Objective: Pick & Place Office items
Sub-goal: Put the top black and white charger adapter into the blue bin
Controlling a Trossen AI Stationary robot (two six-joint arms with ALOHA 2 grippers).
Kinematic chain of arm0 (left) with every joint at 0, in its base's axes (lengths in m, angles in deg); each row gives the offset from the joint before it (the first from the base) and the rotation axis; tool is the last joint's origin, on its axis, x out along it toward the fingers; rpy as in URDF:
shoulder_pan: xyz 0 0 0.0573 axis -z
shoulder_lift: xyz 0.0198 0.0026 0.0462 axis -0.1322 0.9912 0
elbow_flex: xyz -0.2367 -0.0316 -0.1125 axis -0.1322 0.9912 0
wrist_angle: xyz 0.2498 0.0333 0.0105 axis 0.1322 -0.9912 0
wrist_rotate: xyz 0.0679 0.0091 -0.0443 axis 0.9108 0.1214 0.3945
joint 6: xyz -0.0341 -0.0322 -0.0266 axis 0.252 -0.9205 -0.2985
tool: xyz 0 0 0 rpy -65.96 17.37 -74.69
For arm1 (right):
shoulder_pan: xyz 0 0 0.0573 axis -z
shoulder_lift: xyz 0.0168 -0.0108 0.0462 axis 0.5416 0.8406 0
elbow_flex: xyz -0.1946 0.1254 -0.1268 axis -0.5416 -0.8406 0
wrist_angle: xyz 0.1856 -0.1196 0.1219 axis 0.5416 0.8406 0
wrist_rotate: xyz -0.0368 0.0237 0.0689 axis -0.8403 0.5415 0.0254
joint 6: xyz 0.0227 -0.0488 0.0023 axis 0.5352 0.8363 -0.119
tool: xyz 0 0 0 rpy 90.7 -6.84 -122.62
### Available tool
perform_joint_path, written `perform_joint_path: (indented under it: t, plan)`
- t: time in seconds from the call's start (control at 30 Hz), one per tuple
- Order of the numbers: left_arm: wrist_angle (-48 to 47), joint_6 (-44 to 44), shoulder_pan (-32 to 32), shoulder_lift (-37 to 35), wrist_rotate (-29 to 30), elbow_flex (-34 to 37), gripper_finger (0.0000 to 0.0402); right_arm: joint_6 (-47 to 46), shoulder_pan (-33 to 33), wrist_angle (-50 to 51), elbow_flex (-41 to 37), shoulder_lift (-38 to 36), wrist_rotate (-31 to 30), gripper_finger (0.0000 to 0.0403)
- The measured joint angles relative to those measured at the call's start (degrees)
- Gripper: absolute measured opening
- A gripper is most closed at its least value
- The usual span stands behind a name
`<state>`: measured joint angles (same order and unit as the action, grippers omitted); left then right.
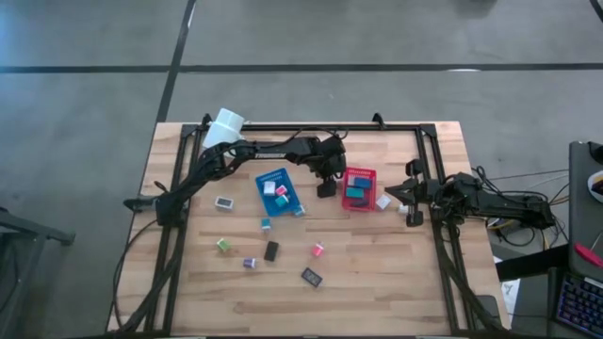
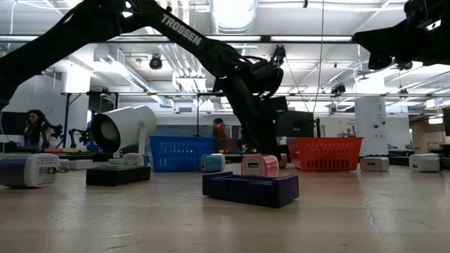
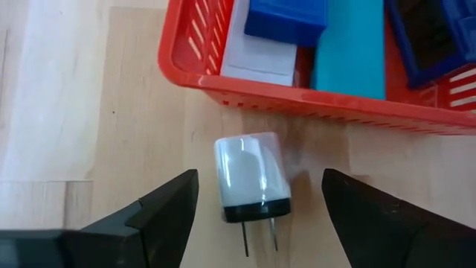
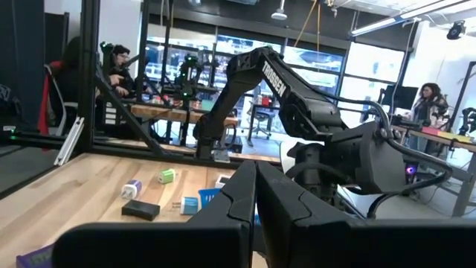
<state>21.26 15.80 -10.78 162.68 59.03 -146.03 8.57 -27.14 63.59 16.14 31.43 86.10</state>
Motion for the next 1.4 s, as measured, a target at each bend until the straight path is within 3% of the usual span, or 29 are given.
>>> perform_joint_path:
  t: [0.23, 0.5, 1.07, 1.27, 1.4]
  plan:
    - [0.8, 0.2, -0.1, 2.2, 0.4, -0.1, 0.0244, 0.0, 0.0, -0.5, 0.0, 0.0, 0.0, 0.0008]
    - [1.3, 0.4, -0.1, 1.7, 1.7, 0.0, 0.0136, 0.0, 0.0, -0.7, 0.0, 0.0, -0.1, 0.0008]
    - [-5.0, 4.5, -0.2, -5.0, 0.3, 0.1, 0.0135, 0.0, 0.0, -0.7, 0.0, 0.1, 0.0, 0.0008]
    - [-6.7, 7.7, -0.6, -12.1, -3.9, 1.4, 0.0135, 0.3, 0.0, -1.6, 0.0, 0.6, -0.2, 0.0008]
    - [-3.7, 8.6, -1.5, -20.5, -7.4, 7.1, 0.0135, 0.2, 0.0, -2.5, 0.0, 0.8, -1.6, 0.0008]
